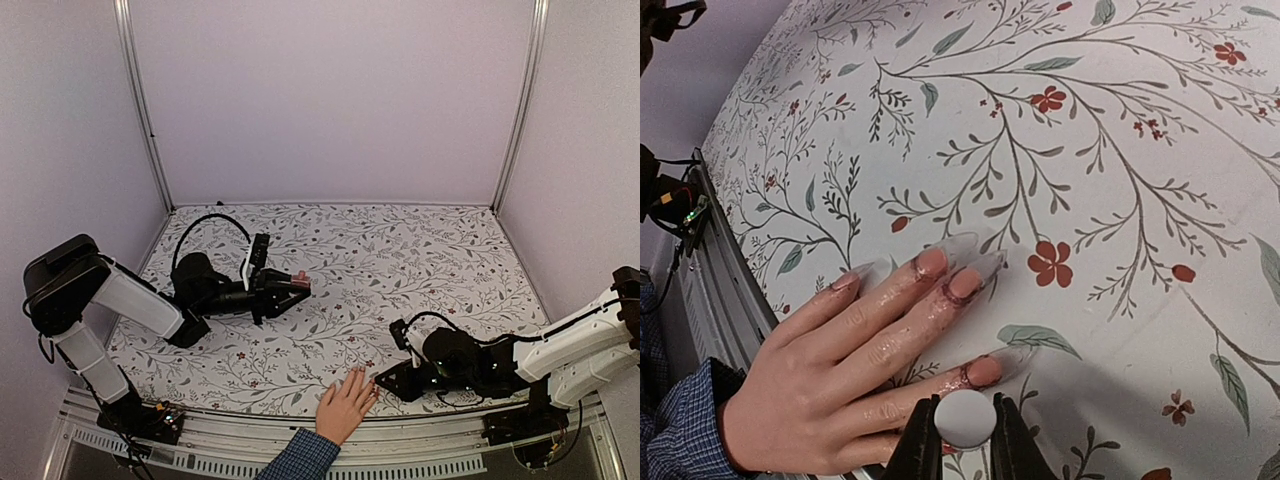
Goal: Paint the nails
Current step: Paint the nail polish on the nail.
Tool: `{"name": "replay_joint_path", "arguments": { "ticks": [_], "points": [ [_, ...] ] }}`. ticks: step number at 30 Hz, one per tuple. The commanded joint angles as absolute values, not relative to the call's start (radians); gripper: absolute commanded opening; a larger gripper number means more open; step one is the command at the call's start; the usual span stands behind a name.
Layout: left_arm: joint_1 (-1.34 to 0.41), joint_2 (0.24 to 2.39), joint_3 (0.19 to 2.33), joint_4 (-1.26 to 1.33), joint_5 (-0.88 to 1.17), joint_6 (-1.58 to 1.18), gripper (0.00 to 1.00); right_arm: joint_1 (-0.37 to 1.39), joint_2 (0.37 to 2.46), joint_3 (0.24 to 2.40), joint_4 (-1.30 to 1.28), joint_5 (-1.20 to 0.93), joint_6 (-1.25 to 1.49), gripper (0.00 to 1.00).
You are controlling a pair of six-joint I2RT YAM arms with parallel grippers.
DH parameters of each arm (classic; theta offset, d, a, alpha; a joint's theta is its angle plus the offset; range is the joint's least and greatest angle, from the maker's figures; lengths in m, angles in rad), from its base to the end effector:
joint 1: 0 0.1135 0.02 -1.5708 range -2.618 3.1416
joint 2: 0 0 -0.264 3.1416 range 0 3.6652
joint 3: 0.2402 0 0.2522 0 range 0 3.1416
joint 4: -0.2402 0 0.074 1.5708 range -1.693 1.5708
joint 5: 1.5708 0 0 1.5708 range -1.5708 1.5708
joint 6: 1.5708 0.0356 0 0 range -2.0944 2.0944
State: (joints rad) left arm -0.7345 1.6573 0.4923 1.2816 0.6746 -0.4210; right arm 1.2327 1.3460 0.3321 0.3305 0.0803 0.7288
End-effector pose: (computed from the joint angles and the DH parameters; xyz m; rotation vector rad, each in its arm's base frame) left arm 0.2046 -0.2147 0.1870 0.8383 1.4234 -1.3948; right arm 0.0778 0.2127 0.1255 -0.5616 2.3682 0.9067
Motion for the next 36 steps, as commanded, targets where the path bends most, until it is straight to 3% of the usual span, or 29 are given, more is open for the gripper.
{"name": "replay_joint_path", "arguments": {
  "ticks": [1, 36],
  "points": [
    [-0.716, 1.661, 0.485, 1.313, 0.69, -0.426, 0.0, 1.243, 1.353, 0.35, 0.31, 0.123, 0.751, 0.0],
    [-0.716, 1.658, 0.48, 1.312, 0.69, -0.425, 0.0, 1.243, 1.313, 0.329, 0.288, 0.165, 0.783, 0.0]
  ]
}}
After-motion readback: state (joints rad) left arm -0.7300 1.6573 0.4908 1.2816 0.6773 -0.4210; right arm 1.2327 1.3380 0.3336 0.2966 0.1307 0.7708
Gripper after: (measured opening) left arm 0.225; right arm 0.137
